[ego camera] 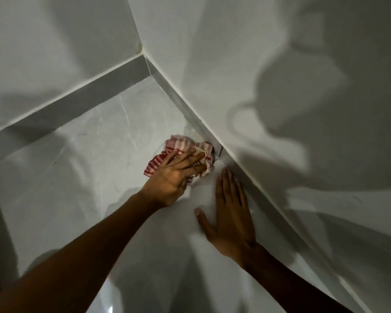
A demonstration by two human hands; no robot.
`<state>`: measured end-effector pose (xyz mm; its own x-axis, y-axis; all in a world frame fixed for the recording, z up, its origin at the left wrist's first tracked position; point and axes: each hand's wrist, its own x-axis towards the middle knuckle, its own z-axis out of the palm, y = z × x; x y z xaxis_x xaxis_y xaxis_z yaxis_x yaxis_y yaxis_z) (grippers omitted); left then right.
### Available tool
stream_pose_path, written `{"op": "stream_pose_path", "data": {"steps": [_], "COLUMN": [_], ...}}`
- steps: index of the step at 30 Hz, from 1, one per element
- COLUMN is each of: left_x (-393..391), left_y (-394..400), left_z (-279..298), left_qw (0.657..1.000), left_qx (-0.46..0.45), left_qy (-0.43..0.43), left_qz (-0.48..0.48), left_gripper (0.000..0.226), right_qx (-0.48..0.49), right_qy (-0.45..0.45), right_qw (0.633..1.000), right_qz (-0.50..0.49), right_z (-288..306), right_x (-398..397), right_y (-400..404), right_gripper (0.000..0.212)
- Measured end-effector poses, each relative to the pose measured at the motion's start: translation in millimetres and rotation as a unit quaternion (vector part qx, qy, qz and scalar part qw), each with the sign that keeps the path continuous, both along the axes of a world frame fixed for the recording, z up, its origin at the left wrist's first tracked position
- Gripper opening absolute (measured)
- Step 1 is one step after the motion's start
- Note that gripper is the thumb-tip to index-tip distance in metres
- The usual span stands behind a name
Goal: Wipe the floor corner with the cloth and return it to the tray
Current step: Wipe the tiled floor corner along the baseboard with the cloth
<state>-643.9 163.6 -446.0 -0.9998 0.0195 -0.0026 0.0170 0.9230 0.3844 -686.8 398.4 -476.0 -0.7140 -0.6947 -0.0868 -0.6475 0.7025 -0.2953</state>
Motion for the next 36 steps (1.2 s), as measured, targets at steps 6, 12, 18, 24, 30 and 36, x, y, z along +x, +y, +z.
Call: {"op": "stream_pose_path", "data": {"steps": [6,12,18,24,30,36], "left_x": [-29.7,-39.1,-4.4,-28.1,-64.3,-39.3], "left_y": [4.5,33.5,9.1,-14.4,-13.9,32.9], "left_z": [1.2,-5.2,-8.6,-8.6,-8.1,-10.5], "left_qw": [0.982,0.979,0.996,0.980,0.967,0.980], "left_qx": [-0.005,-0.001,-0.066,-0.012,-0.006,-0.040], "left_qy": [0.005,0.011,0.051,0.029,0.005,0.011], "left_qz": [0.186,0.203,0.020,0.198,0.253,0.196], "left_gripper": [0.063,0.051,0.056,0.063,0.059,0.054], "right_qx": [0.010,0.008,0.006,0.015,0.015,0.016], "right_qy": [-0.001,0.010,0.020,0.010,0.017,0.028], "right_qw": [1.000,1.000,1.000,1.000,1.000,0.999], "right_qz": [-0.005,-0.008,-0.005,0.004,0.008,0.000], "right_z": [0.7,1.2,1.6,-4.9,-7.4,-5.1], "right_x": [1.4,1.2,0.3,0.0,-1.3,-0.9], "right_y": [-1.1,-3.5,-2.7,-2.1,-1.6,-2.0], "right_gripper": [0.109,0.106,0.106,0.109,0.110,0.109]}}
